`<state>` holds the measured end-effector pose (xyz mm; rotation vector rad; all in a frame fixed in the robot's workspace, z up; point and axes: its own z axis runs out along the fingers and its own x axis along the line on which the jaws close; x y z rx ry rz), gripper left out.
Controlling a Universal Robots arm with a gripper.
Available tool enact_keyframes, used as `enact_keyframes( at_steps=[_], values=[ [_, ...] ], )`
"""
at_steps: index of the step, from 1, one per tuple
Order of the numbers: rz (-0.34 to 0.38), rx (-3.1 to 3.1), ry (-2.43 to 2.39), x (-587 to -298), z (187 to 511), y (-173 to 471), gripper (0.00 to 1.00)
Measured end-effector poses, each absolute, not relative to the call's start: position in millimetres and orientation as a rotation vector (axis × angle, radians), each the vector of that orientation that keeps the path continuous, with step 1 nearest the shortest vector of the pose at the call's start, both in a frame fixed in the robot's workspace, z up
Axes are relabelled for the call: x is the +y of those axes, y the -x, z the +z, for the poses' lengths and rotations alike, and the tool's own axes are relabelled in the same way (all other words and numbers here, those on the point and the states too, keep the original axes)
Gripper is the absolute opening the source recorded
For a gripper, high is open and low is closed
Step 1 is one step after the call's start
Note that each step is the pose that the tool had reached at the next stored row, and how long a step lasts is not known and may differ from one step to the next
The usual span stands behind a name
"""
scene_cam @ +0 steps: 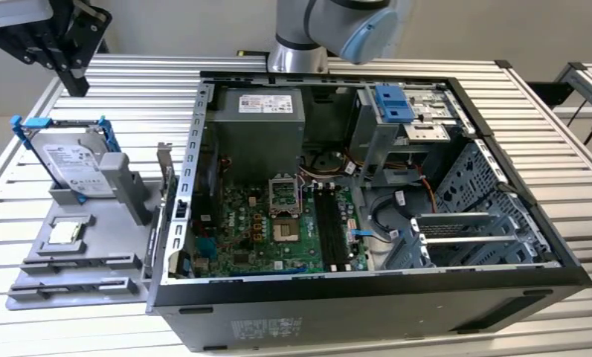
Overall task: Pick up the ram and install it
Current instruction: 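Reach for the ram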
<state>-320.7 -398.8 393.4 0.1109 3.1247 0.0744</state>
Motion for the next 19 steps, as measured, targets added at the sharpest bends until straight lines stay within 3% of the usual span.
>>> enact_keyframes(
  at_steps=[19],
  values=[
    [0.074,3.125,-0.111,-399,393,356,0.00]
  ],
)
